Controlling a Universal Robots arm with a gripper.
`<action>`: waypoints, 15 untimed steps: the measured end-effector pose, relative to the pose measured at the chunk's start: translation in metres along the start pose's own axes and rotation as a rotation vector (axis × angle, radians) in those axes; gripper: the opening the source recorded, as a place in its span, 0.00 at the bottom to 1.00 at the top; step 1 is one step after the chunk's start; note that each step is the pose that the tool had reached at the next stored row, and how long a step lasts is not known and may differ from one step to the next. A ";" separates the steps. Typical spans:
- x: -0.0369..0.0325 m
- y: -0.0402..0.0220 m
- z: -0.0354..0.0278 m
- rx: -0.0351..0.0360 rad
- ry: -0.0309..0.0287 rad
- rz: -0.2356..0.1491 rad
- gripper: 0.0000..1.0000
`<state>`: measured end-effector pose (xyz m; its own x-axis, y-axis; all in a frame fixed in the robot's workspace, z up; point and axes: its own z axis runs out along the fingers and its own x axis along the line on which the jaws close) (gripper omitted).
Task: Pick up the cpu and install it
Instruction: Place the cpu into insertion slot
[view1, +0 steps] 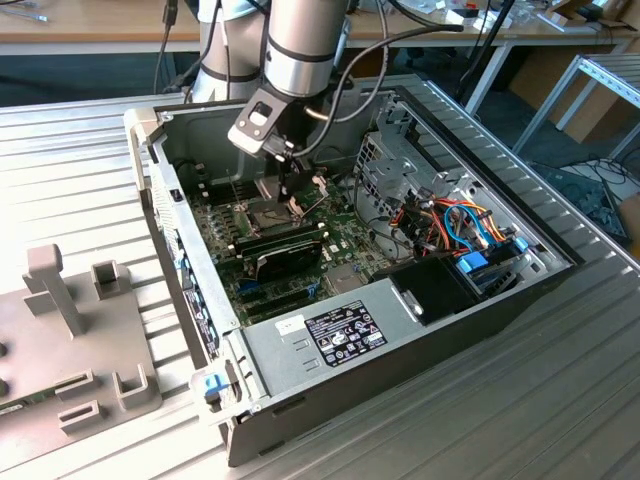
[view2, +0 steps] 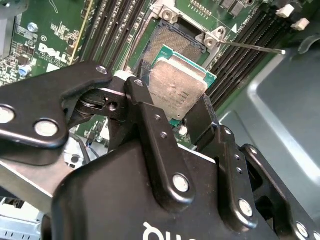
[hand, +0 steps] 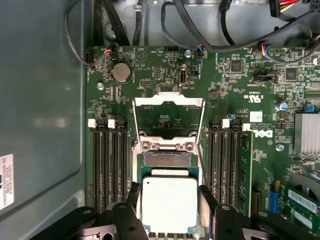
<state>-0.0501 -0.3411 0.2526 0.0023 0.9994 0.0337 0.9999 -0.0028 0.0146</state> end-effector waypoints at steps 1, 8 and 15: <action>-0.0001 -0.0001 0.0017 0.0000 0.0000 0.000 0.55; -0.0006 -0.0002 0.0138 -0.0001 0.0000 0.001 0.55; -0.0007 -0.0003 0.0176 -0.0003 0.0003 0.001 0.55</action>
<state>-0.0501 -0.3412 0.2350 0.0034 0.9994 0.0340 0.9999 -0.0039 0.0148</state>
